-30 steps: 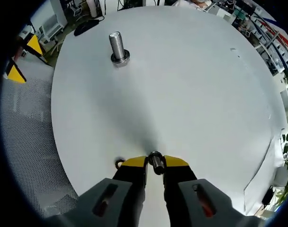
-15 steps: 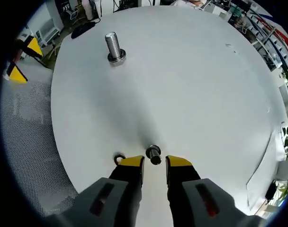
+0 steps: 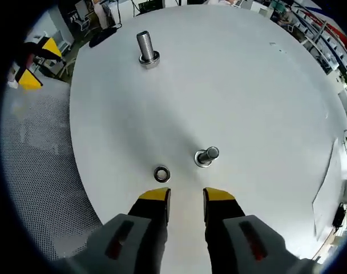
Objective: Place the washer onto the threaded stud by aligning its center hole with the stud, sliding it down to the base, and recovering from edge contact or off-axis alignment until the washer reaches the visible bottom stop.
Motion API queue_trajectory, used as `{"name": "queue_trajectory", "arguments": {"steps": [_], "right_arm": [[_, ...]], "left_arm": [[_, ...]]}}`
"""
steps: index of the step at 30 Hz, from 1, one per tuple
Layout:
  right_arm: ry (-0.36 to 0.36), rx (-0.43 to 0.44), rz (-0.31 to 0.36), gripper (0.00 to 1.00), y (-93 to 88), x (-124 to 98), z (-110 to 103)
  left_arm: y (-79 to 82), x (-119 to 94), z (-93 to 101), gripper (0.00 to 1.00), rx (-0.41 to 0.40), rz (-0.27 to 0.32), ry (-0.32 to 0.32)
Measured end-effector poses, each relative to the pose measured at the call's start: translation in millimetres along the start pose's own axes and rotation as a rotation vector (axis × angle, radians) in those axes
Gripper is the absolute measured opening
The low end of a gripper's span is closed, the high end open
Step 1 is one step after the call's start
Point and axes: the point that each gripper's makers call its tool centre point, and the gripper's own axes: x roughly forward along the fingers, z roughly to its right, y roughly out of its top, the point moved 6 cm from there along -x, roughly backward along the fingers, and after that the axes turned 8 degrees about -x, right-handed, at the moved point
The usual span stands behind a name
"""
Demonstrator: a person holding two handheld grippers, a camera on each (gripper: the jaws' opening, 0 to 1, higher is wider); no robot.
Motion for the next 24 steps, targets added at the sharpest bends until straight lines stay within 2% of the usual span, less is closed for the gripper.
{"name": "queue_trajectory", "arguments": {"steps": [3,6,9,15,21,23,24], "right_arm": [[0.010,-0.008,-0.013,0.26,2.1,1,-6],[0.013,-0.049,0.019,0.26,12.3,0,-13],[0.017,-0.066,0.011,0.26,16.1,3,-14],[0.029,-0.055,0.009,0.27,21.3,10,-21],[0.021,-0.046,0.013,0.25,24.6,9,-18],[-0.002,-0.101,-0.004,0.23,24.9,9,-18],[0.009,-0.109,0.000,0.22,26.0,9,-22]], "left_arm": [[0.4,0,0.9,0.23,0.003,0.002,-0.003],[0.7,0,1.5,0.23,0.007,0.002,-0.004],[1.3,1,1.6,0.23,0.009,0.005,-0.007],[0.1,0,1.5,0.23,0.009,0.003,-0.006],[1.0,-1,1.4,0.23,0.008,0.007,-0.005],[1.4,-1,1.4,0.23,0.009,0.008,-0.004],[1.4,-1,1.2,0.23,0.010,0.009,-0.004]]}}
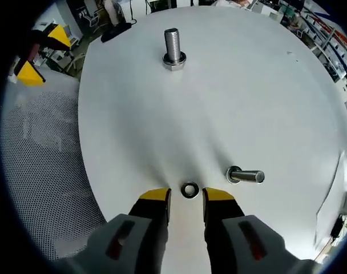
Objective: Place the washer onto the threaded stud by aligning its center hole with the stud, sliding it down to the base, and recovering from edge contact or off-axis alignment until the washer reaches the visible bottom stop.
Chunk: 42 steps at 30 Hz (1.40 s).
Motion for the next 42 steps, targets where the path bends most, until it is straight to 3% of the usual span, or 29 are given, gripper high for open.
{"name": "queue_trajectory", "arguments": {"steps": [4,8,12,14,22,26,32,37,42], "right_arm": [[0.005,-0.026,-0.008,0.19,0.0,-1,-1],[0.013,0.004,-0.017,0.18,0.7,1,2],[0.017,-0.001,-0.105,0.16,6.0,2,3],[0.019,-0.042,-0.125,0.16,8.5,4,3],[0.016,-0.063,-0.163,0.15,10.9,4,1],[0.011,0.022,-0.176,0.15,11.3,4,4],[-0.020,0.056,-0.150,0.15,9.0,2,1],[-0.068,0.141,-0.056,0.14,4.7,1,-1],[-0.092,0.136,-0.005,0.14,-1.1,-1,-4]], "left_arm": [[0.5,0,-0.1,0.23,0.002,0.002,0.000],[0.0,0,0.4,0.23,0.003,-0.002,0.000],[0.0,0,0.8,0.23,0.009,-0.003,0.001],[0.0,0,0.9,0.23,0.013,-0.004,0.001],[0.3,0,1.7,0.23,0.015,-0.004,-0.001],[2.0,0,0.7,0.23,0.013,0.003,0.002],[2.0,-2,-1.2,0.23,0.009,0.008,0.012],[4.3,-4,-3.9,0.23,-0.005,0.022,0.020],[4.3,-4,-4.5,0.23,-0.003,0.023,0.026]]}}
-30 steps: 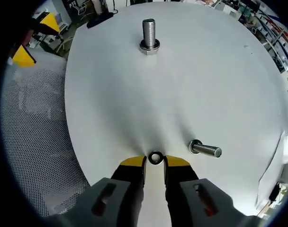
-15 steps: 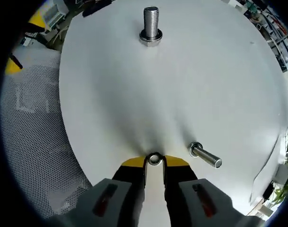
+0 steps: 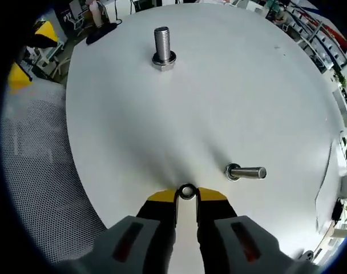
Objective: Place the washer onto the threaded stud by aligning its center hole with the stud, sliding it down to the base, and recovering from edge contact or off-axis alignment until the washer reaches the visible bottom stop.
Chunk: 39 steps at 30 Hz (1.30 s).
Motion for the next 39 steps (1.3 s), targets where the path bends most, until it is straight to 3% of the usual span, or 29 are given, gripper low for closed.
{"name": "queue_trajectory", "arguments": {"steps": [9,22,39], "right_arm": [[0.020,0.027,0.007,0.13,-5.2,0,2],[0.011,0.104,0.018,0.13,-21.4,-17,16],[-0.029,0.081,0.096,0.13,-12.4,-46,36]], "left_arm": [[1.5,-1,-2.3,0.23,-0.018,0.012,0.005],[1.9,0,-4.3,0.24,-0.039,0.023,0.005],[-0.5,1,-4.7,0.23,-0.016,0.005,0.020]]}}
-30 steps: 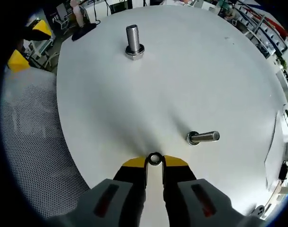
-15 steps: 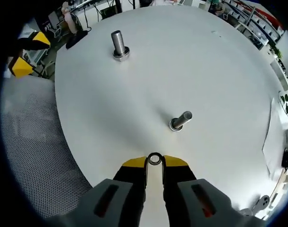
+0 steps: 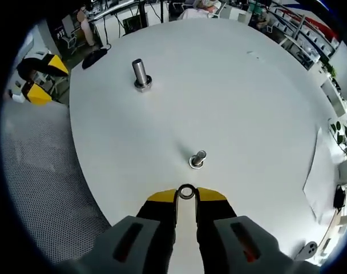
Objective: Place the washer onto the threaded stud by aligning its center hole with the stud, sliding it down to the base, and recovering from edge contact or off-axis alignment until the washer reaches the visible bottom stop.
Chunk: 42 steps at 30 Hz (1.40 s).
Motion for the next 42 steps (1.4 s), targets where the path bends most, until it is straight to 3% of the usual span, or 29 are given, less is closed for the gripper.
{"name": "queue_trajectory", "arguments": {"steps": [9,15,21,42], "right_arm": [[-0.029,-0.027,0.065,0.13,23.1,-17,13],[-0.031,-0.083,0.069,0.13,35.2,-12,16],[-0.022,-0.134,0.030,0.13,37.5,-2,17],[0.016,-0.147,-0.037,0.13,33.0,23,18]], "left_arm": [[-0.8,0,-0.1,0.23,0.006,-0.002,0.005],[0.7,-1,0.0,0.23,0.010,0.002,0.006],[-1.9,0,-0.7,0.23,0.006,-0.007,0.005],[-6.3,3,2.3,0.22,0.006,-0.030,-0.011]]}}
